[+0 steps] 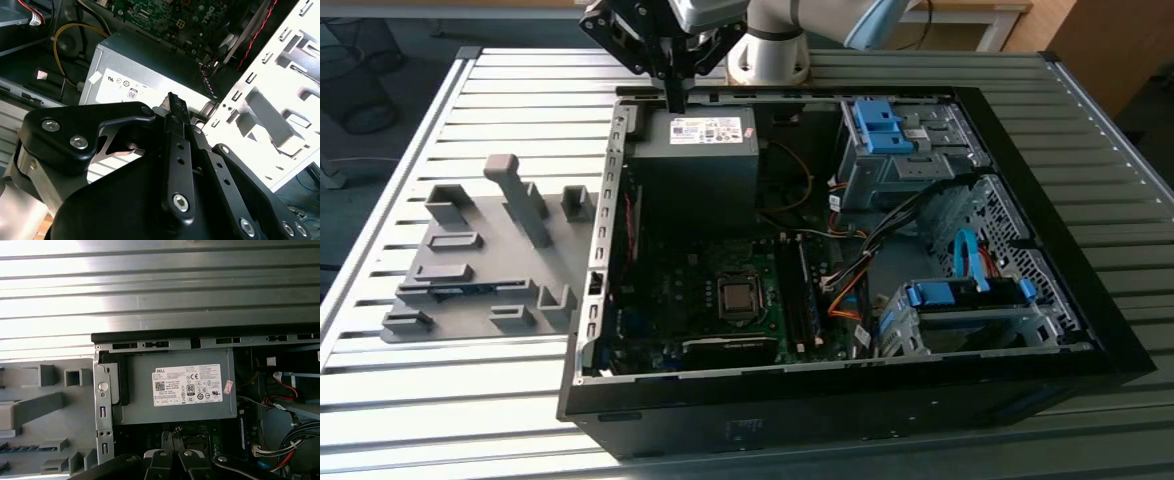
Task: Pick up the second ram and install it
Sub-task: 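Reach for the second ram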
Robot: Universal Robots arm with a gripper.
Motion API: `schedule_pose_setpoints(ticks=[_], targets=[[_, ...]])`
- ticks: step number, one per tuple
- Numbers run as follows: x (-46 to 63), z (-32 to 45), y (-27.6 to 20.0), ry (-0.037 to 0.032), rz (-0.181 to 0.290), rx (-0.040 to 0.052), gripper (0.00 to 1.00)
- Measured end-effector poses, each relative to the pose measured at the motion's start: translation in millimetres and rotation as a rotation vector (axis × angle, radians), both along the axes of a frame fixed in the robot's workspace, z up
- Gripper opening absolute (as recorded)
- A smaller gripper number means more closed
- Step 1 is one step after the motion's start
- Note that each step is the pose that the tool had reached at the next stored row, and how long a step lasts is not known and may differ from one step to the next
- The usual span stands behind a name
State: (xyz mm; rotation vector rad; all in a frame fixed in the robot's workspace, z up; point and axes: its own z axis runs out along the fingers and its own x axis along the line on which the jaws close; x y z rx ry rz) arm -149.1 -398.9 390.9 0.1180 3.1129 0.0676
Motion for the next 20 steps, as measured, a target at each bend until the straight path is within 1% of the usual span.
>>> schedule_pose_setpoints(ticks=[20], targets=[[-5.6, -0.9, 0.0, 0.0004, 0.0, 0.0001, 0.11]])
